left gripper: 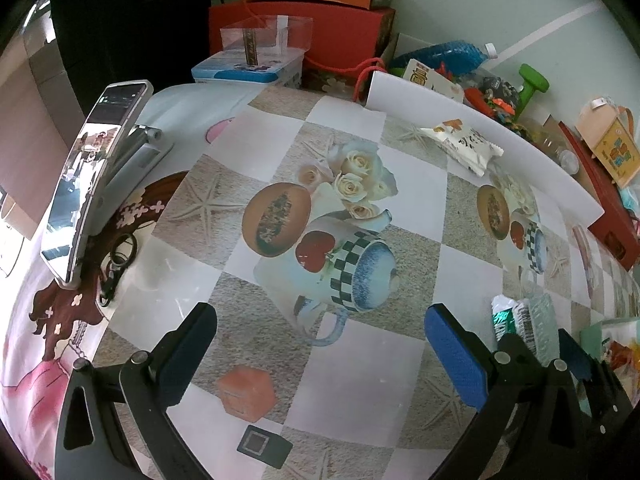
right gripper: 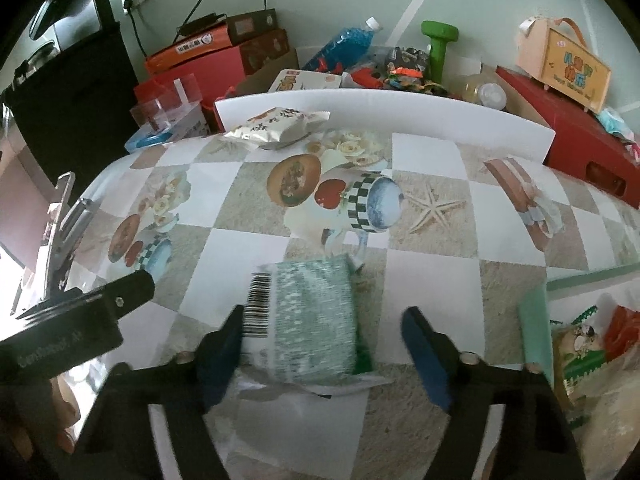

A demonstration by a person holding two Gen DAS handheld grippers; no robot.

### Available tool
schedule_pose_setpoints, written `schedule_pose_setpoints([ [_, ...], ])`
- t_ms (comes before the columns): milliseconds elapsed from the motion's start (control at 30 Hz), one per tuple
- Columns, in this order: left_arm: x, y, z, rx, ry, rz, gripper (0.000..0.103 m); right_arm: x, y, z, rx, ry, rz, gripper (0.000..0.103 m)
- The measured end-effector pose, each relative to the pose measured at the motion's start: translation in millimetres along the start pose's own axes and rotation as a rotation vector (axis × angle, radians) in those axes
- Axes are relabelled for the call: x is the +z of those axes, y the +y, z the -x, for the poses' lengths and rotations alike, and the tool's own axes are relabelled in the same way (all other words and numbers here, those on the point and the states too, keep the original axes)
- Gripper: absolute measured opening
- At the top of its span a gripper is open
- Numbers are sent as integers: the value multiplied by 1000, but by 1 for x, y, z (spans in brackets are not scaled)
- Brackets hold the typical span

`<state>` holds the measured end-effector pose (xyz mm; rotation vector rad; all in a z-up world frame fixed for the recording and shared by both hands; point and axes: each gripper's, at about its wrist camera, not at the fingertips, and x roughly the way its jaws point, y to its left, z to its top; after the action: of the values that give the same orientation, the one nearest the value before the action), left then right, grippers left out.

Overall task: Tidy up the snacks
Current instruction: 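Grasp the green wrapped packet with the right gripper while the left grasps the white snack bag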

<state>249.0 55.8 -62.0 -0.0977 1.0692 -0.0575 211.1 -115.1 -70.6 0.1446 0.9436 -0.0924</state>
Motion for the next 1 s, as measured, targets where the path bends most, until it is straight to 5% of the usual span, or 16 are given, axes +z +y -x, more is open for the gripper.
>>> schedule_pose_setpoints([
  [100,0,-4,0,-4,-2,-11,103,1,-2,1,2,-2,-5,61],
  [433,1,-10,2,-21,-9,-35,103,4,-13,6,20,-8,-25,53],
  [1000,22,-48,12,-156,-6,-79,103,25,-65,47,0,-59,-103,53],
])
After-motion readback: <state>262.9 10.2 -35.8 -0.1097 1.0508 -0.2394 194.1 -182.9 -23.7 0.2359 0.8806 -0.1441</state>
